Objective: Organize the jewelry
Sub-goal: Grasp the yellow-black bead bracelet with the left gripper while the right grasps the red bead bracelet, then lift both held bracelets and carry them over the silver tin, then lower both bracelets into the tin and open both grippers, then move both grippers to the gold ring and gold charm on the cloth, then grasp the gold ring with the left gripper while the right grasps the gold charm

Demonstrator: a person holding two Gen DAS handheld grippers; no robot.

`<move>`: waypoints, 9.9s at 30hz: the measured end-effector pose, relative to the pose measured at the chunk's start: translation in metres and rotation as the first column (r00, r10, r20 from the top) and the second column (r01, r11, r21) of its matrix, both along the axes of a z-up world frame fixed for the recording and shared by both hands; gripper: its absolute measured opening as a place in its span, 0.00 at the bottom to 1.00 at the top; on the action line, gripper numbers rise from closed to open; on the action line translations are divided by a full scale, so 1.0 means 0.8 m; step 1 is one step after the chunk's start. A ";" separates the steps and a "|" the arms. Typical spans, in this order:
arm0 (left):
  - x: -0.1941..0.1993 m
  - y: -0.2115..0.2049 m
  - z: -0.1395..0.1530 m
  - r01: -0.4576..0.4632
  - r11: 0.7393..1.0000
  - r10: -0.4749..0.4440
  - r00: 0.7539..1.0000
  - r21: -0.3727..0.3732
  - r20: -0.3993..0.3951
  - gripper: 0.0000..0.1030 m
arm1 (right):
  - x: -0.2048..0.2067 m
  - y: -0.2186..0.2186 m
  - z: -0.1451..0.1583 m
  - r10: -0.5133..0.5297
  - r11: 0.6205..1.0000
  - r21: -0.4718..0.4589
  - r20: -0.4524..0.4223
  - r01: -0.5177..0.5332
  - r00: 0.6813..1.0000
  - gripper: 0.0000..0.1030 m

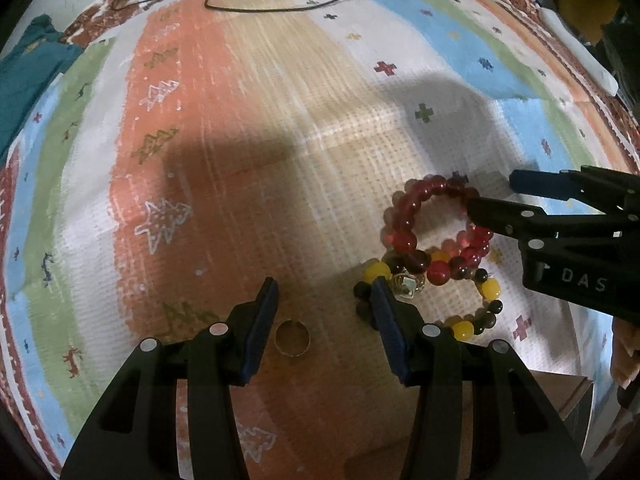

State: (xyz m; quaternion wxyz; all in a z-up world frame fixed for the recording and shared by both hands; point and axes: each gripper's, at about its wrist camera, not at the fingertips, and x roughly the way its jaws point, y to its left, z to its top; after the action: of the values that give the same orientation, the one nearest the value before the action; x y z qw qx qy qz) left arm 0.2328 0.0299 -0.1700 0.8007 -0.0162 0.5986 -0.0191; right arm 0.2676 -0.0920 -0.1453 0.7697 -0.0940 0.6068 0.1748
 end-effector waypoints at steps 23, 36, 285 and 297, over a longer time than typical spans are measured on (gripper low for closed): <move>0.019 -0.001 -0.009 0.021 1.000 -0.021 0.999 0.023 -0.036 0.10 | 0.000 -0.003 -0.009 0.059 0.996 -0.064 0.052 -0.055 0.997 0.14; 0.026 -0.024 0.025 0.028 1.000 -0.028 0.999 -0.009 0.035 0.09 | -0.003 -0.007 0.014 0.059 0.997 -0.052 0.086 -0.055 0.995 0.14; -0.017 0.046 0.006 -0.122 0.992 0.122 0.990 -0.007 -0.070 0.47 | -0.049 0.091 0.000 0.515 0.857 0.015 0.021 -0.515 0.857 0.42; -0.009 0.045 0.004 -0.122 0.992 0.120 0.989 -0.021 -0.084 0.28 | -0.050 0.102 -0.004 0.520 0.854 -0.001 0.033 -0.521 0.853 0.31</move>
State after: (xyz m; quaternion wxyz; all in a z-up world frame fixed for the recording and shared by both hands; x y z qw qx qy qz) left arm 0.2256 0.0661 -0.1669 0.7747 -0.0637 0.6287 0.0223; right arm 0.2279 -0.0105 -0.1485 0.7036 -0.2542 0.5459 0.3773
